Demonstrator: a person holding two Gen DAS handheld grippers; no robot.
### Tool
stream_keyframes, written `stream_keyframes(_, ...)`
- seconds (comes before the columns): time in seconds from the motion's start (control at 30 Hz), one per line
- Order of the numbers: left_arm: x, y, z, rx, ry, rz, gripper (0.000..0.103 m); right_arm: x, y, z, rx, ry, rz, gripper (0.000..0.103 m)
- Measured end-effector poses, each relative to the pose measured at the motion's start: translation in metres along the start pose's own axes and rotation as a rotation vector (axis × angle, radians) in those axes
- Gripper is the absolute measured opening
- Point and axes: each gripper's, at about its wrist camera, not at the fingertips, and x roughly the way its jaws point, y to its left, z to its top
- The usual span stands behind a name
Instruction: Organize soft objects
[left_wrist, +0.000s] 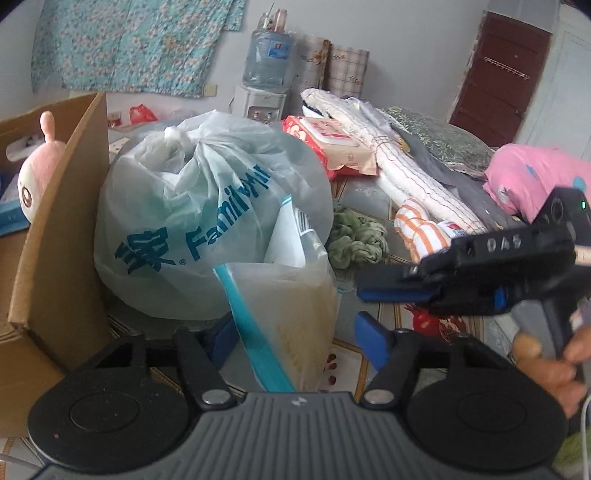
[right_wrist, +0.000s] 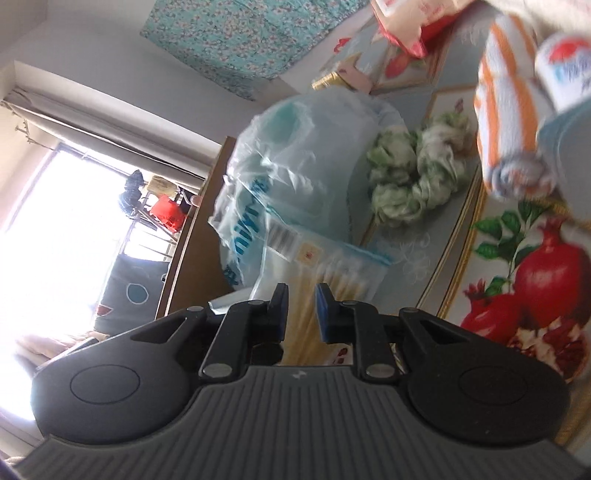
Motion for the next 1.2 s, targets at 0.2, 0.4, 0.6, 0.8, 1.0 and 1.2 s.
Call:
stream_keyframes(0.2, 0.005, 0.005, 0.0, -0.056, 0.048, -0.083, 0.042, -0.003, -0.001, -0.001, -0.014, -0.027, -0.03, 0.016)
stream_keyframes(0.4, 0.012, 0.004, -0.013, -0.089, 0.154, -0.195, 0.048, -0.006, 0.008, -0.001, -0.065, -0.042, -0.037, 0.016)
stream_keyframes(0.6, -0.015, 0.005, -0.013, -0.042, 0.078, -0.132, 0.065, -0.004, 0.016, -0.004, -0.066, -0.022, 0.028, 0.016)
stream_keyframes(0.8, -0.03, 0.005, -0.013, -0.011, 0.03, -0.109, 0.066, 0.019, 0.029, -0.008, -0.133, 0.047, 0.002, 0.013)
stream_keyframes(1.0, -0.03, 0.006, -0.014, -0.002, 0.018, -0.107, 0.066, 0.046, 0.001, -0.014, -0.075, 0.104, -0.031, 0.0)
stream_keyframes(1.2, -0.022, 0.005, -0.013, 0.018, 0.02, -0.1, 0.066, 0.038, 0.007, -0.013, -0.08, 0.103, -0.03, 0.008)
